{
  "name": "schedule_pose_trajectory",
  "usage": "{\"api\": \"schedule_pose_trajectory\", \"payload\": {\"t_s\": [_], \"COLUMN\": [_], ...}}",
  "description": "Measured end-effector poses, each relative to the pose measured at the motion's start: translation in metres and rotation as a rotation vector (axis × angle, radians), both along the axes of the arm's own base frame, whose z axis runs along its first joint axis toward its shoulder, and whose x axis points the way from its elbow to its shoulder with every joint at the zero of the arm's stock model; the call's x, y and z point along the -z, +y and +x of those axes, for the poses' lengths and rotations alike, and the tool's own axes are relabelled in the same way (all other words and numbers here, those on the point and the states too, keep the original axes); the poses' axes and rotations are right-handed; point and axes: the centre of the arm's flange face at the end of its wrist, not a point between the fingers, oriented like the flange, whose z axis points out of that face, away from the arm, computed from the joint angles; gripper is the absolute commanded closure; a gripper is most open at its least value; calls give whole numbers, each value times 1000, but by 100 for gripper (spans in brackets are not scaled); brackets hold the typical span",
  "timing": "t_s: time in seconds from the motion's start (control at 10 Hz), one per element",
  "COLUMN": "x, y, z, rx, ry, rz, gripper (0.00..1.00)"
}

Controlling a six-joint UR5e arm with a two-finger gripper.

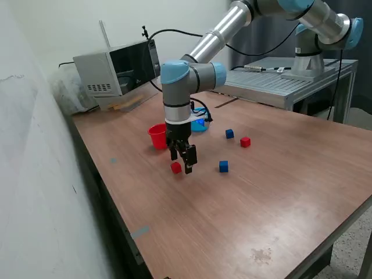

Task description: Place red objects in the red bin, and blue objects in the blue bin.

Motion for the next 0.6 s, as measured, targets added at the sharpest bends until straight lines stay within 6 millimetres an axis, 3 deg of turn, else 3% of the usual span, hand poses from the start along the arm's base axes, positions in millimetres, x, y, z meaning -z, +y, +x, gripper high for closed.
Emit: {"api": "schedule_pose_trajectory", "payload": {"t_s": [0.6], "x": [-4], "y": [3], "z": [-5], "rx": [4], "ry": [13], "rz": [0], "gripper": [0]}}
